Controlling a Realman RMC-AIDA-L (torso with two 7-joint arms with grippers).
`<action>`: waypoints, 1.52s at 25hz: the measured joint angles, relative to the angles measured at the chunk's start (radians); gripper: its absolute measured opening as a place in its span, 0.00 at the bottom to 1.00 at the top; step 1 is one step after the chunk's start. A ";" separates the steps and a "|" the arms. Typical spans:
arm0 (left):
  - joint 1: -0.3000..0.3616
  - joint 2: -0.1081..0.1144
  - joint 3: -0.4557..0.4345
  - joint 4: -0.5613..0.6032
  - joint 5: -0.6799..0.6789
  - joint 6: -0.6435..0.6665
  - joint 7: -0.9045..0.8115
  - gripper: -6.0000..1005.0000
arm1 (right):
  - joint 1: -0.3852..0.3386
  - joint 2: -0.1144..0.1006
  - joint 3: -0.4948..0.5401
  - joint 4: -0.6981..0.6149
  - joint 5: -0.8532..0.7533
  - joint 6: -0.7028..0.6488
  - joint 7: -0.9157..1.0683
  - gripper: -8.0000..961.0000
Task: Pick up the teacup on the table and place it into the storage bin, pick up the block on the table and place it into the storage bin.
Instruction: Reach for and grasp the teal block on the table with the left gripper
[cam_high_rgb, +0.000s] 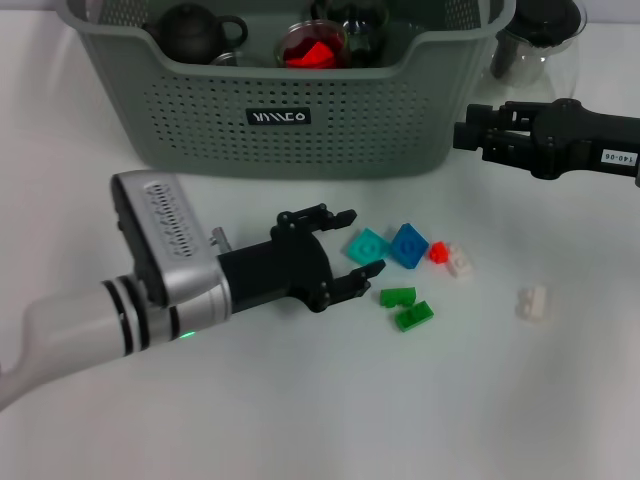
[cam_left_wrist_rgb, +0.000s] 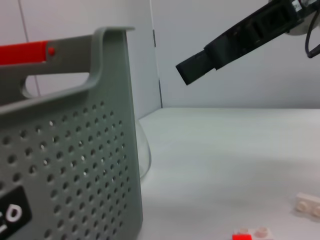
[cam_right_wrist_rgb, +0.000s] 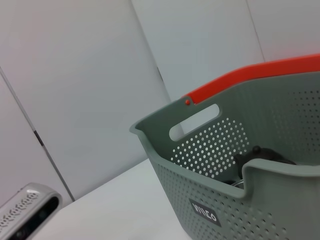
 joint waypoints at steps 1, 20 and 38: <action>-0.010 0.000 -0.001 -0.012 -0.004 -0.016 0.002 0.67 | 0.001 0.000 0.000 0.001 0.000 0.000 0.000 0.45; -0.049 0.001 -0.103 -0.106 -0.006 -0.170 0.105 0.66 | -0.009 -0.003 0.005 0.002 -0.002 0.000 0.000 0.45; -0.049 0.000 -0.103 -0.117 0.003 -0.165 0.124 0.66 | -0.009 -0.003 0.005 0.003 -0.001 0.000 0.000 0.45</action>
